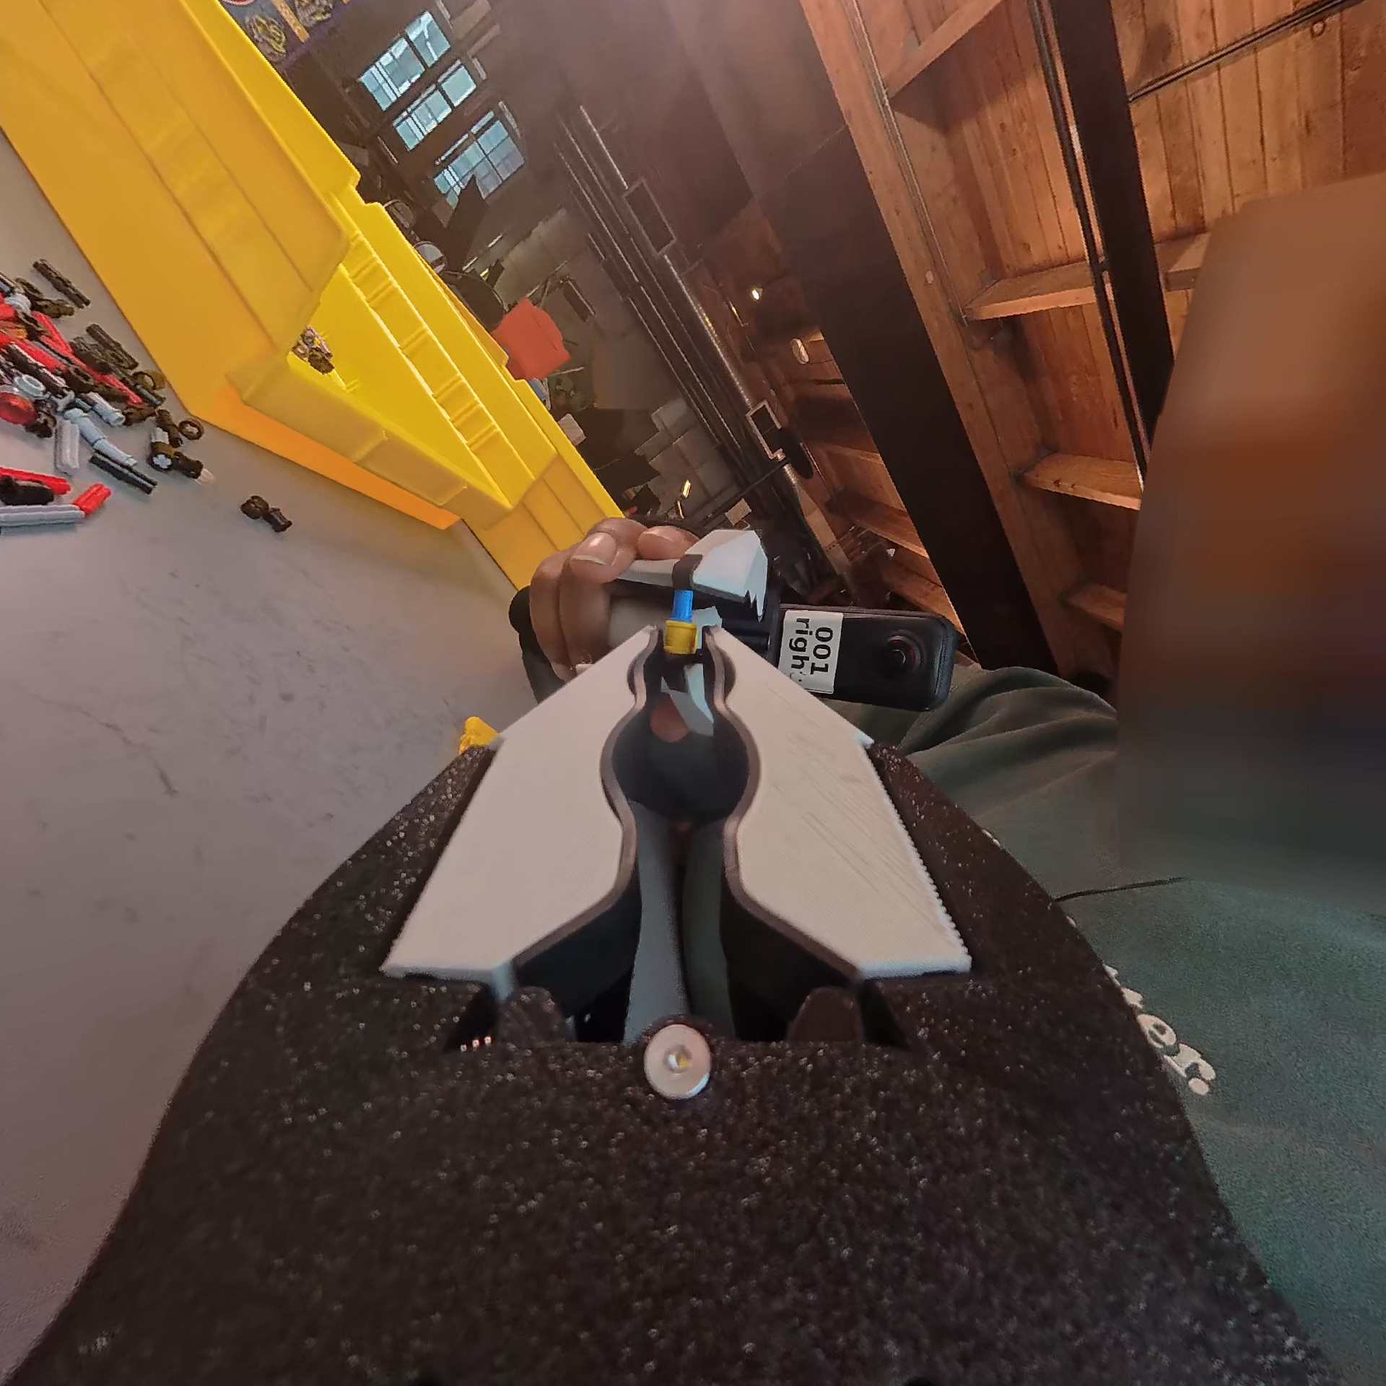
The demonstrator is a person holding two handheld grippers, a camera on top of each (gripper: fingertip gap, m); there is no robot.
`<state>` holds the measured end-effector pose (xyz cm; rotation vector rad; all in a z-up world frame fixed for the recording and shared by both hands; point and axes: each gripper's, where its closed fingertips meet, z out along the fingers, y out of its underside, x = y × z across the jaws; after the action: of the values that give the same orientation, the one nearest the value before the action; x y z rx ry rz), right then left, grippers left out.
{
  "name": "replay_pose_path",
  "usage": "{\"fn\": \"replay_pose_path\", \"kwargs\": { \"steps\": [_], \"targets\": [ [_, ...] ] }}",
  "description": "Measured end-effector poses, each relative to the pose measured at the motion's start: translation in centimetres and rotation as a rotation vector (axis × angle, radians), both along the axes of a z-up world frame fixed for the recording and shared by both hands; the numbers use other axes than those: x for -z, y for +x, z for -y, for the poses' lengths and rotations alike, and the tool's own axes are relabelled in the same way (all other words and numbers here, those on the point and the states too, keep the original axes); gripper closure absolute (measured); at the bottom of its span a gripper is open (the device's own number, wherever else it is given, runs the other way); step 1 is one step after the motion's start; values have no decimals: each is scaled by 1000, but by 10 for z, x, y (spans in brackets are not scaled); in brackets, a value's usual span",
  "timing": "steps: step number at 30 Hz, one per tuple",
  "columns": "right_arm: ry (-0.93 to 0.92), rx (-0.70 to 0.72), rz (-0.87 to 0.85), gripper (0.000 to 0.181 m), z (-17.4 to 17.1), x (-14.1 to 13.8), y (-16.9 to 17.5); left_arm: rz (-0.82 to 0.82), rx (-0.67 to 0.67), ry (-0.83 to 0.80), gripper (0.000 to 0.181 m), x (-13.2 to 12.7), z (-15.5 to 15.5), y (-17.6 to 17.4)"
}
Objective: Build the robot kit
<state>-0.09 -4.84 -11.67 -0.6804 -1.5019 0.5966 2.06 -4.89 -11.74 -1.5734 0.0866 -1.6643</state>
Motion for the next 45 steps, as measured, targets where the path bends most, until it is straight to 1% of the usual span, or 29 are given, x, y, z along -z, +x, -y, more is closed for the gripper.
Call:
{"fn": "replay_pose_path", "kwargs": {
  "steps": [4,9,14,16,20,22,25,27,29,32,36,39,41,42,45],
  "targets": [
    [14,-14,21,166,1,5,0,-83,7,10,173,6,1,0],
    [39,-72,86,165,6,14,4,-192,36,32,173,16,5,6],
    [59,-75,102,165,6,16,5,-191,32,32,173,17,4,7],
    [80,-51,89,165,4,15,4,-178,21,28,173,16,3,5],
    [190,15,40,164,3,10,1,-143,-5,35,173,12,1,0],
    [198,28,35,162,3,10,0,-134,-10,37,173,11,0,-1],
    [124,19,41,159,1,10,0,-122,-27,38,175,10,-2,-5],
    [69,10,45,157,-1,10,0,-75,-31,27,175,6,-3,-10],
    [-21,-22,48,156,0,9,1,-40,-29,11,176,5,-4,-13],
    [-100,-61,48,157,0,5,4,-32,-25,3,176,5,-4,-16],
    [-182,-136,85,156,3,6,8,-76,-7,10,176,8,-2,-14],
    [-250,-207,153,156,7,10,14,-160,15,20,176,15,1,-10],
    [-292,-229,179,156,7,13,16,-204,31,27,176,19,3,-6],
    [-298,-231,199,156,7,17,15,-216,35,28,176,20,4,-5],
    [-238,-220,258,156,9,30,15,-222,36,15,175,23,3,-6]
  ]
}}
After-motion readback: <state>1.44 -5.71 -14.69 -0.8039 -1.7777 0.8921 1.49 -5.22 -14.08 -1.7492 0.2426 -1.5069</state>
